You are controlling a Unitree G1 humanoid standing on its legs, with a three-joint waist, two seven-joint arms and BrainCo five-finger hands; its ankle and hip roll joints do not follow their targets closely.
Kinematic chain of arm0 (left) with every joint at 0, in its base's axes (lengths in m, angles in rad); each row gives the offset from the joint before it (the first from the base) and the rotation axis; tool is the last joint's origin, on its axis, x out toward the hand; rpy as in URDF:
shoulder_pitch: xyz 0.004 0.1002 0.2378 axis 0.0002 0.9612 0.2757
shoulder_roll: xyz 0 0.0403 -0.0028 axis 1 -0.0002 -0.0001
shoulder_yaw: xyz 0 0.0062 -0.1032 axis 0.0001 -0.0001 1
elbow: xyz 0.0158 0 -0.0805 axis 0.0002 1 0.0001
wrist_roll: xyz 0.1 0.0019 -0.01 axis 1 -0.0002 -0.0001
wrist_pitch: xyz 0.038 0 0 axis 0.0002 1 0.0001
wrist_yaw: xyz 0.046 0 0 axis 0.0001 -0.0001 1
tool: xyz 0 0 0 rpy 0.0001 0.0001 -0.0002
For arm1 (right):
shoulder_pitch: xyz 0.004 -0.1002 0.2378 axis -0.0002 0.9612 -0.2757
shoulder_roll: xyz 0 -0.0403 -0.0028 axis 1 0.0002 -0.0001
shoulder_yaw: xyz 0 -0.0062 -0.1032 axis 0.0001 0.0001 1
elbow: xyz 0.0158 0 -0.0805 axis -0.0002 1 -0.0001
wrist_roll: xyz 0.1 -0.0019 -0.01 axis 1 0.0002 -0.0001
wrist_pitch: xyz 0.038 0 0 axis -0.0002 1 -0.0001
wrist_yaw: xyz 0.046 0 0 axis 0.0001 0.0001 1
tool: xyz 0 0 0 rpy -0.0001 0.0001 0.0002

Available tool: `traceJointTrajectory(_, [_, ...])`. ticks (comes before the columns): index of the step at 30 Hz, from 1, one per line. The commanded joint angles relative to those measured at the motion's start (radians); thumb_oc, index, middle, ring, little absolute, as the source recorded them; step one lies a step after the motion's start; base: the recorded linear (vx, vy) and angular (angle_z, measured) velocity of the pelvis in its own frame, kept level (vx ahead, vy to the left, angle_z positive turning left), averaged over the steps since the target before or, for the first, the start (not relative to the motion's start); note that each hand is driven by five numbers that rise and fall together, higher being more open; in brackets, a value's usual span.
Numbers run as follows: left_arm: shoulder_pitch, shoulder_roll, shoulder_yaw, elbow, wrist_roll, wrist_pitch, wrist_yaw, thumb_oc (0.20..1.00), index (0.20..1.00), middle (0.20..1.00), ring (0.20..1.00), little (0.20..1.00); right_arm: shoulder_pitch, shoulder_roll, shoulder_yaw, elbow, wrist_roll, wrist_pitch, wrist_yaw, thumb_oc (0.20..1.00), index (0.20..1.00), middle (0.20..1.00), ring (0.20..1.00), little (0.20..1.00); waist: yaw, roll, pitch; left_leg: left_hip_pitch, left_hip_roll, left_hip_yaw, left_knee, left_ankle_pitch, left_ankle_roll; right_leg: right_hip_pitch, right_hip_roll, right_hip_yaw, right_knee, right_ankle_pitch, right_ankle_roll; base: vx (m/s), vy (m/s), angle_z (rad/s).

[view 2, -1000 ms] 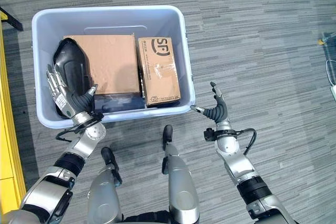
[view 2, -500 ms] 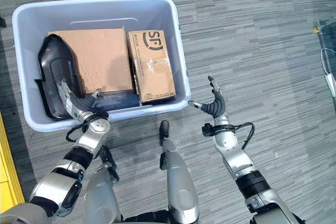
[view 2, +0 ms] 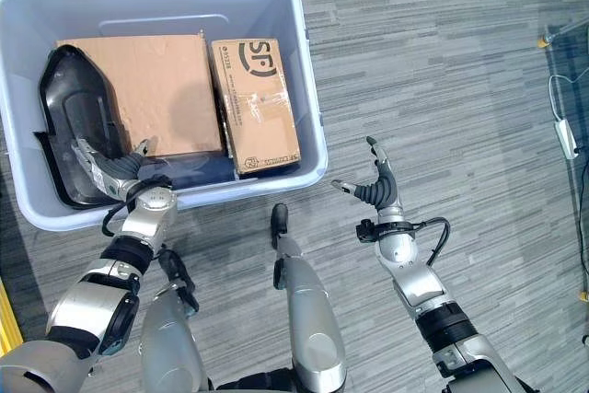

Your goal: Move parts from the plastic box to the shelf.

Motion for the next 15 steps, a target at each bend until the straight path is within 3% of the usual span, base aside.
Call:
traceJointTrajectory(1, [-0.041, 0.092, -0.016, 0.023, -0.006, -0.005, -0.061, 1.0, 1.0, 1.0, 1.0, 1.0, -0.007, -0.028, -0.04, -0.089, 0.028, -0.008, -0.034, 1.0, 1.0, 1.0, 1.0, 1.0, 0.009, -0.125, -0.011, -0.123, -0.003, 0.031, 0.129, 0.002, 0.01, -0.015, -0.047, -0.033, 0.154, -0.132, 0.094, 0.05, -0.062, 0.03])
traceJointTrajectory(9, [-0.098, 0.095, -0.052, 0.024, 0.013, -0.031, -0.141, 1.0, 1.0, 1.0, 1.0, 1.0, -0.016, -0.034, -0.045, -0.099, 0.036, 0.023, -0.043, 1.0, 1.0, 1.0, 1.0, 1.0, -0.013, -0.126, -0.011, -0.187, 0.001, 0.03, 0.17, -0.012, 0.016, -0.092, -0.045, -0.022, 0.198, -0.138, 0.087, 0.02, -0.014, -0.01])
traceJointTrajectory(15, [-0.142, 0.092, -0.154, 0.017, 0.105, -0.006, -0.332, 1.0, 1.0, 1.0, 1.0, 1.0, -0.033, -0.041, -0.055, -0.106, 0.034, 0.055, -0.032, 1.0, 1.0, 1.0, 1.0, 1.0, -0.034, -0.12, -0.011, -0.209, 0.004, 0.044, 0.18, -0.012, 0.022, -0.127, -0.048, -0.011, 0.216, -0.135, 0.084, 0.0, 0.013, -0.02])
